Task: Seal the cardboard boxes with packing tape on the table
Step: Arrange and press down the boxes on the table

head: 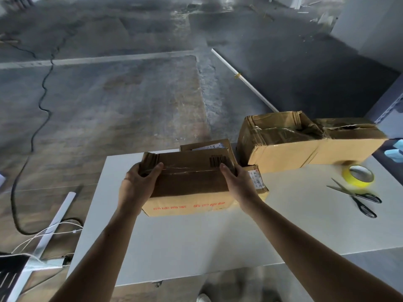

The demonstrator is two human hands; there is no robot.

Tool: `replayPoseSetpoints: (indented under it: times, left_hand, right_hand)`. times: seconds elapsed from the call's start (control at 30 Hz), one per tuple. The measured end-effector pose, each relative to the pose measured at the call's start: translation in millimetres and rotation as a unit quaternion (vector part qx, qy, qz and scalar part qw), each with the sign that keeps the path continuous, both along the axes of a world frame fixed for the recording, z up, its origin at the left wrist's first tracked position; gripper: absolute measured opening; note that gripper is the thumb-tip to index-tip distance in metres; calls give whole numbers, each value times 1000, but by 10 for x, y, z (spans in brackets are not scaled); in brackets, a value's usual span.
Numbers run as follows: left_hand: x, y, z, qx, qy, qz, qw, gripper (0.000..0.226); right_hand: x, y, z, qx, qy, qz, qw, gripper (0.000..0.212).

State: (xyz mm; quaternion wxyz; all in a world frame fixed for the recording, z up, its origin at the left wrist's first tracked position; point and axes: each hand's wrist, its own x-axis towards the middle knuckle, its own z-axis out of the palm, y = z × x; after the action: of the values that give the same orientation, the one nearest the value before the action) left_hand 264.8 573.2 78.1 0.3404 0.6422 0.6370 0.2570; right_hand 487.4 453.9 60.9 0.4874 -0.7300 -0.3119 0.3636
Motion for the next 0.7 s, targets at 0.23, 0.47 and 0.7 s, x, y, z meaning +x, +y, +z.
replayPoseSetpoints:
  times: [0.23,0.47,0.7]
  left_hand:
    - [346,-216,358,39,6,-26,999,52]
    - [719,-517,593,73,9,-53,996,59]
    - [1312,-1002,779,83,-14,-53,995,56]
  right_hand:
    - [281,-265,246,42,-11,-71,997,18]
    - [686,-615,390,80,22,-105,991,20]
    - [1284,-1083,568,107,43,-133,984,34]
